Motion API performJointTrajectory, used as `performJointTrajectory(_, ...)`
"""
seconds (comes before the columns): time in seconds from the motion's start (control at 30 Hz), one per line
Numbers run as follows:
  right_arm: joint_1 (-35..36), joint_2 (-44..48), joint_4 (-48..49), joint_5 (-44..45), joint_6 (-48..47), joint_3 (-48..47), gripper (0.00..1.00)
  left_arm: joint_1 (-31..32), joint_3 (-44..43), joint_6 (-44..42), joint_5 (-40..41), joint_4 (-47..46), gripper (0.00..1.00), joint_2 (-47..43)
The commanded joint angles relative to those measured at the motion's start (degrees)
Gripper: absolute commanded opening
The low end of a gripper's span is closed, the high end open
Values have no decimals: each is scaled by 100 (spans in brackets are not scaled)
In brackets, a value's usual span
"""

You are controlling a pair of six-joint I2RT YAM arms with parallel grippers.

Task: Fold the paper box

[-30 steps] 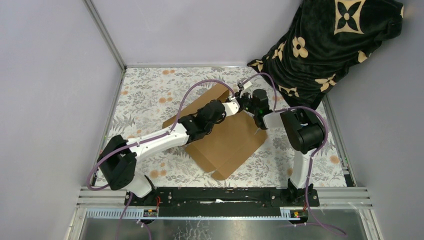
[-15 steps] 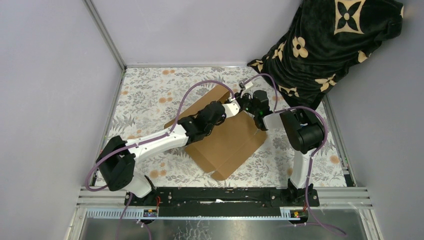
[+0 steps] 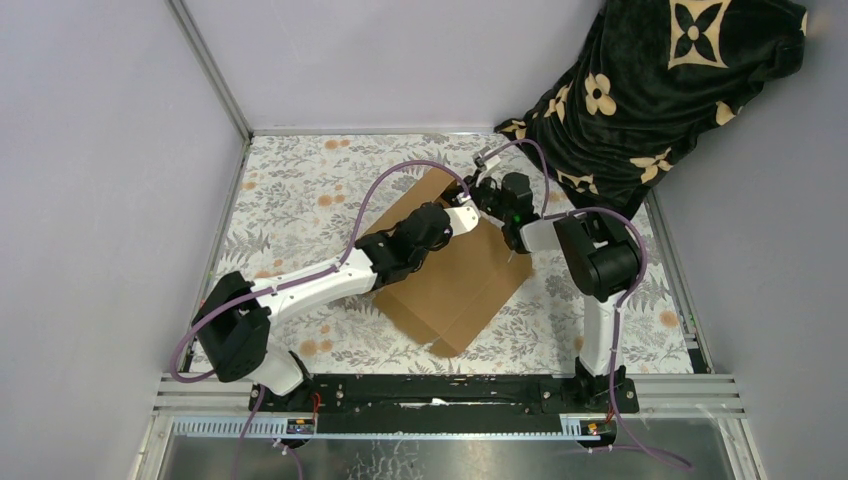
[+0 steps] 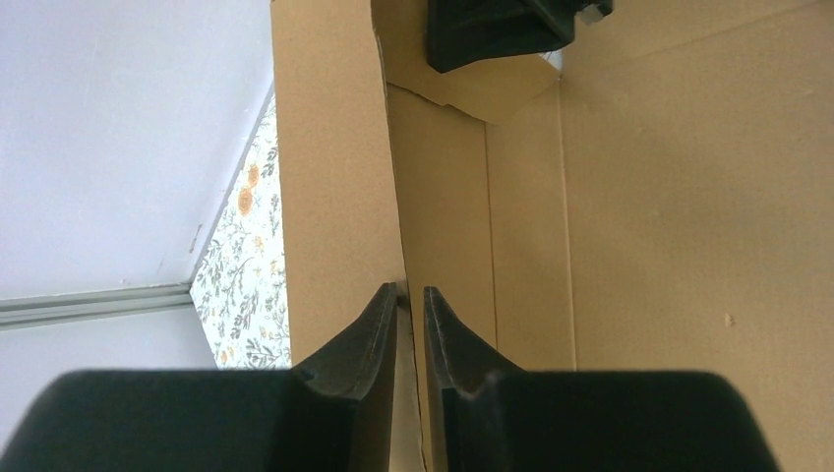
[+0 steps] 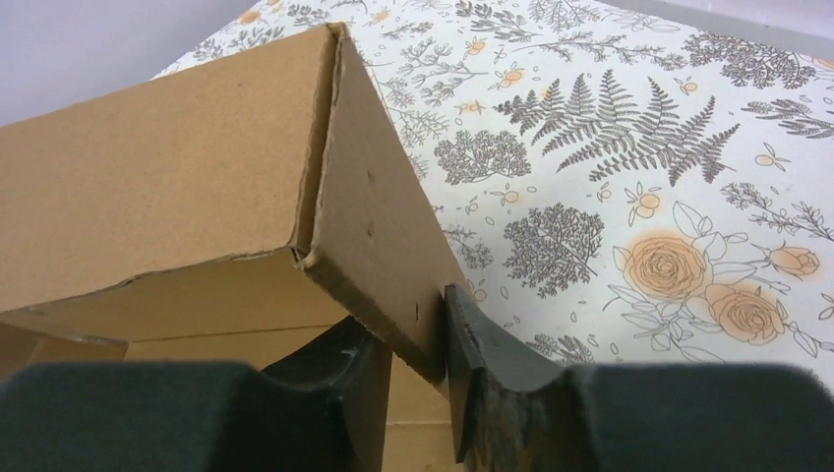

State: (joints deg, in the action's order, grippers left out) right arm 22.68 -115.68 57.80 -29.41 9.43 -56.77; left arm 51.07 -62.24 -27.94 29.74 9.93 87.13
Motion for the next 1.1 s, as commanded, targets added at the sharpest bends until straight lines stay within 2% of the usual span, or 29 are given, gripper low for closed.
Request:
performJointTrajectory(0.0,176,-176,220,191,49,-400,24,29,-25,142,-185,-8,20,23)
performJointTrajectory(0.1,350,-209,-119,776,-219,-496,15,32,-52,149,-205,18,20,44)
performJointTrajectory(0.23,470,-253,-185,1471,-374,-542,10,31,-86,164,-222,56,20,43)
performJointTrajectory(0.33,498,-205,-251,1815,-440,-545,8,23,-87,164,-223,66,20,24)
performJointTrajectory(0.4,509,-149,-286,1956,-538,-526,11,2,-80,165,-223,76,20,2)
performJointTrajectory(0.53,510,-21,-243,2298,-715,-409,11,-18,-56,161,-233,79,20,-53)
performJointTrajectory(0.93,510,253,-486,2231,-1201,-228,8,-141,-153,241,-150,88,21,-301)
performJointTrajectory(1.07,509,538,-682,2326,-1550,-29,8,-306,-304,475,-436,11,26,-787)
